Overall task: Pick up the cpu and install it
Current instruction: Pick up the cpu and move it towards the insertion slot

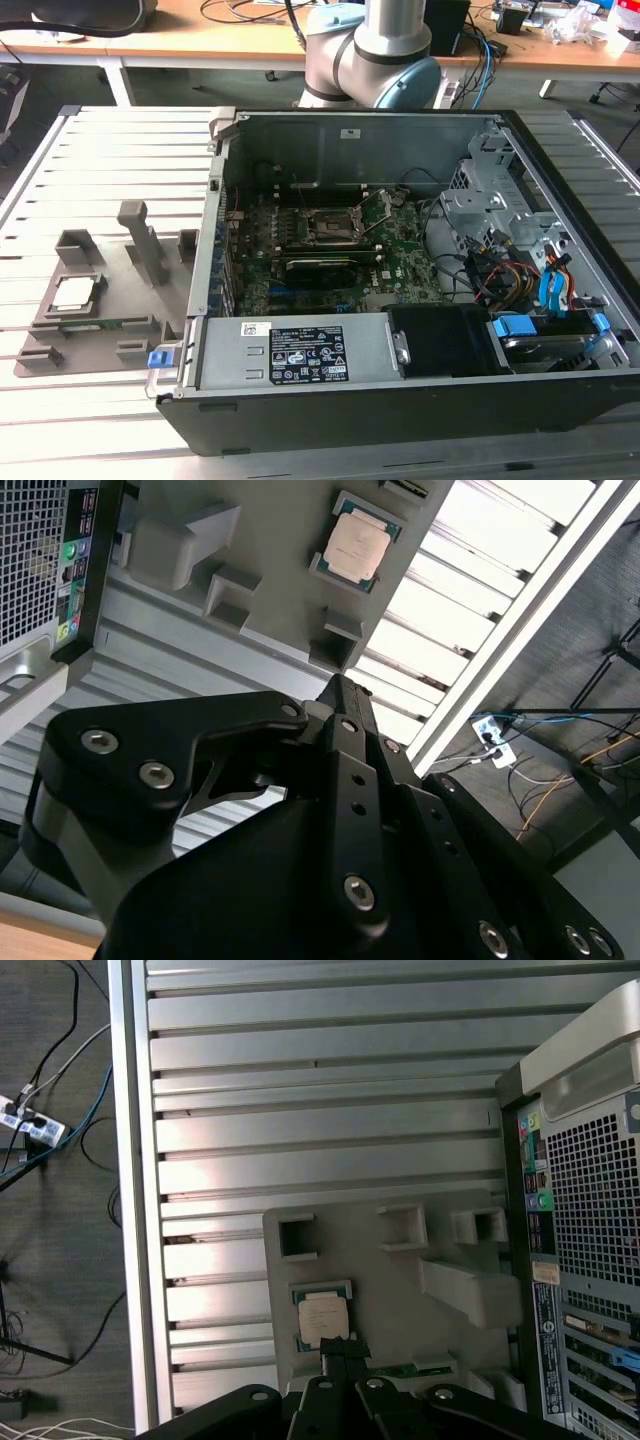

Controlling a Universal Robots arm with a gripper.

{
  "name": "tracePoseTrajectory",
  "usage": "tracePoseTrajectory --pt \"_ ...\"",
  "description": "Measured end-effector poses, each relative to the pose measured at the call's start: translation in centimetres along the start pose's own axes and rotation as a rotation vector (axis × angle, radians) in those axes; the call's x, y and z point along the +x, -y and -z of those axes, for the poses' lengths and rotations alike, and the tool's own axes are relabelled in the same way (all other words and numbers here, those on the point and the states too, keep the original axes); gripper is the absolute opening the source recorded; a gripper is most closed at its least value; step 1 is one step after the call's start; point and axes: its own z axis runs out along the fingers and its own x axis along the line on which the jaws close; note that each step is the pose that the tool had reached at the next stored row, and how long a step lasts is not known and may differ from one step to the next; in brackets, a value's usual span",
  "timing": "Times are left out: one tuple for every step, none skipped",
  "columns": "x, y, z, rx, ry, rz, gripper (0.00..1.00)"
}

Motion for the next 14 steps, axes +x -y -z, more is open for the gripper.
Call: tracePoseTrajectory --pt "0.00 0.00 0.00 0.0000 0.0000 0.000 0.11" --pt "0.01 0.00 0.00 0.0000 0.0000 0.000 0.11" --pt "0.01 0.00 0.00 0.0000 0.0000 0.000 0.11" --pt "0.02 0.00 0.00 0.0000 0.0000 0.000 0.16" --pt "0.02 0.00 0.00 0.0000 0.0000 0.000 0.23" --pt "0.02 0.00 0.00 0.0000 0.0000 0.000 0.29" --pt "0.03 0.00 0.00 0.0001 0.0000 0.000 0.36" --pt "0.03 0.00 0.00 0.0000 0.0000 0.000 0.48" --pt "0.04 0.00 0.00 0.0000 0.0000 0.000 0.60" --pt "0.04 0.00 0.01 0.0001 0.0000 0.000 0.60" --pt "0.06 0.00 0.00 0.0187 0.0012 0.004 0.60" --pt "0.05 0.01 0.00 0.0372 0.0024 0.012 0.60" --pt "0.05 0.01 0.00 0.0373 0.0023 0.014 0.60" --pt "0.04 0.01 0.00 0.0373 0.0023 0.014 0.60"
